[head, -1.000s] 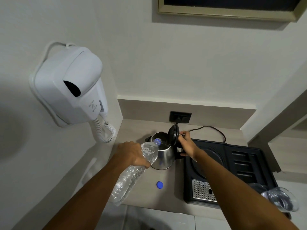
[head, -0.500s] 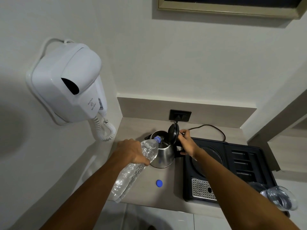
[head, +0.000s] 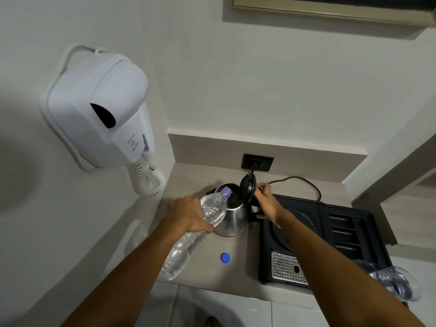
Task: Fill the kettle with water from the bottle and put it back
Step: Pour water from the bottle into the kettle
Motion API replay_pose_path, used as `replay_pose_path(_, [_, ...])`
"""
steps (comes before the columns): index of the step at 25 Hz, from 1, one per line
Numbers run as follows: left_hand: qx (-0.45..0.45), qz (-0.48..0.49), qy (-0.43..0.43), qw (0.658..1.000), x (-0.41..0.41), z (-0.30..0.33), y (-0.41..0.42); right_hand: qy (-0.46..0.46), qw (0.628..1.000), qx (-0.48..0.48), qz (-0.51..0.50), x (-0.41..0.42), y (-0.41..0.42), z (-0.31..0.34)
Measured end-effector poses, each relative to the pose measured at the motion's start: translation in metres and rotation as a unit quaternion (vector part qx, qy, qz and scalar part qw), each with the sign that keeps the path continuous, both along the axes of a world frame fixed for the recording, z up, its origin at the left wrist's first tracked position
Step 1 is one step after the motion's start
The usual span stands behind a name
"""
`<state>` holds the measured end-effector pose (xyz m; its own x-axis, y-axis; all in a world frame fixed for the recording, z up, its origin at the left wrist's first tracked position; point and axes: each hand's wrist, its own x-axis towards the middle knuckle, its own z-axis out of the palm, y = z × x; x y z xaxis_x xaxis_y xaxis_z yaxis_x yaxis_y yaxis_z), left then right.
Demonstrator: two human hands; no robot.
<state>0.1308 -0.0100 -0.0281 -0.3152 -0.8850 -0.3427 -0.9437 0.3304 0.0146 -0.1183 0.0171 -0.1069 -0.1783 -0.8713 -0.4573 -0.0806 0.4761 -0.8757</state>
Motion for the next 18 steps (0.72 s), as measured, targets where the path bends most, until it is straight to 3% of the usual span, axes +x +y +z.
replay_pose_path(7, [-0.071, 0.081, 0.198, 0.974, 0.016, -0.022, 0.012, -0.022, 1.0, 0.008, -0.004, -0.001, 0.001, 0.0])
replay_pose_path(10, [-0.087, 0.164, 0.31, 0.932, 0.026, -0.038, 0.019, -0.021, 1.0, 0.008, -0.006, 0.001, 0.001, 0.003])
replay_pose_path(14, [-0.074, 0.284, 0.454, 0.841, 0.042, -0.076, 0.02, -0.007, 1.0, 0.01, -0.005, 0.004, 0.002, 0.007])
replay_pose_path(18, [-0.078, 0.319, 0.478, 0.814, 0.055, -0.118, 0.027, -0.001, 1.0, 0.011, -0.007, 0.007, 0.004, 0.014])
